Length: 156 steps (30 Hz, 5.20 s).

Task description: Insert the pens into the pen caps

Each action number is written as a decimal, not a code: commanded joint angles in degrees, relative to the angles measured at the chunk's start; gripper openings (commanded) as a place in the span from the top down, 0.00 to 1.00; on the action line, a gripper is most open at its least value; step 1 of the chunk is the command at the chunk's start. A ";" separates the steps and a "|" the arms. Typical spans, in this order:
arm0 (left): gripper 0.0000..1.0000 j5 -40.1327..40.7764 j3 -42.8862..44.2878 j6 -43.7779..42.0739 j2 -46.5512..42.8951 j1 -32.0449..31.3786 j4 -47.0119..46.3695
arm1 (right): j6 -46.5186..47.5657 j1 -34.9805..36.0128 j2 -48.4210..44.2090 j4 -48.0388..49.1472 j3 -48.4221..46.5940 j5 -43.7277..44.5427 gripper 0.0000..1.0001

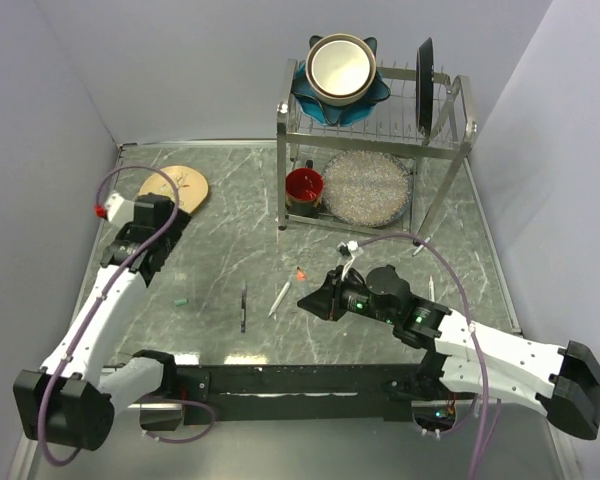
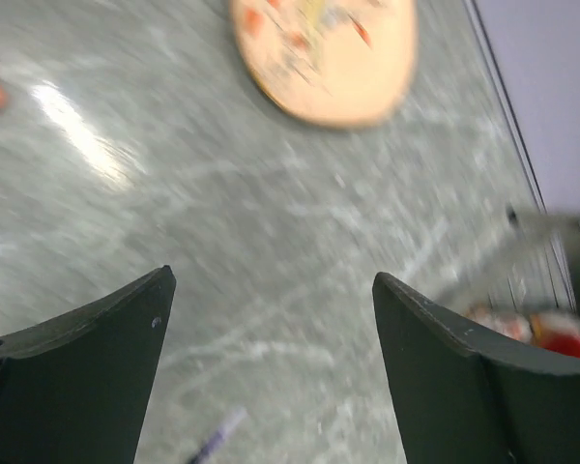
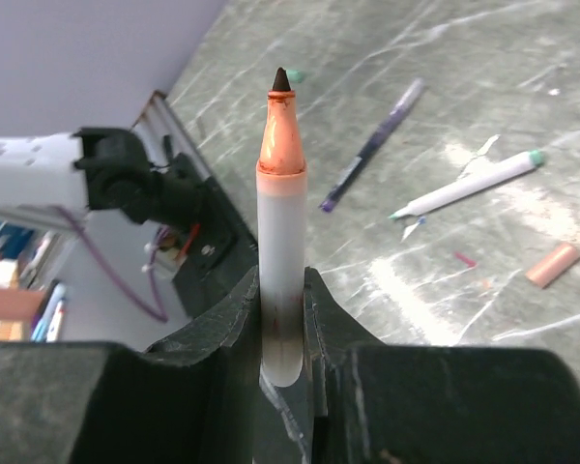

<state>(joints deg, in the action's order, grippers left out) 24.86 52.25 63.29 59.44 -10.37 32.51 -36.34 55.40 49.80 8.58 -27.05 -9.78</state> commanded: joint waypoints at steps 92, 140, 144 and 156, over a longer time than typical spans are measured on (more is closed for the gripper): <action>0.97 -31.54 -8.83 -103.80 24.75 -13.89 -2.37 | 1.53 0.24 -27.48 -18.07 -5.30 1.08 1.00; 0.34 -18.62 -0.39 61.31 8.14 -13.98 17.59 | 3.03 0.33 -25.10 -18.69 -4.94 2.84 1.00; 0.32 -17.40 -0.48 63.71 10.78 -13.97 19.07 | 3.46 0.33 -25.10 -19.21 -5.03 3.36 1.00; 0.34 -20.90 -1.71 68.55 19.57 -12.40 16.27 | 3.29 0.41 -25.80 -19.21 -5.12 3.19 1.00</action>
<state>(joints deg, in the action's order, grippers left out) 5.54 50.48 112.36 78.13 -23.94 49.95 -33.98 55.51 24.97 -11.66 -30.06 -7.49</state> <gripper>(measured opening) 0.659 0.243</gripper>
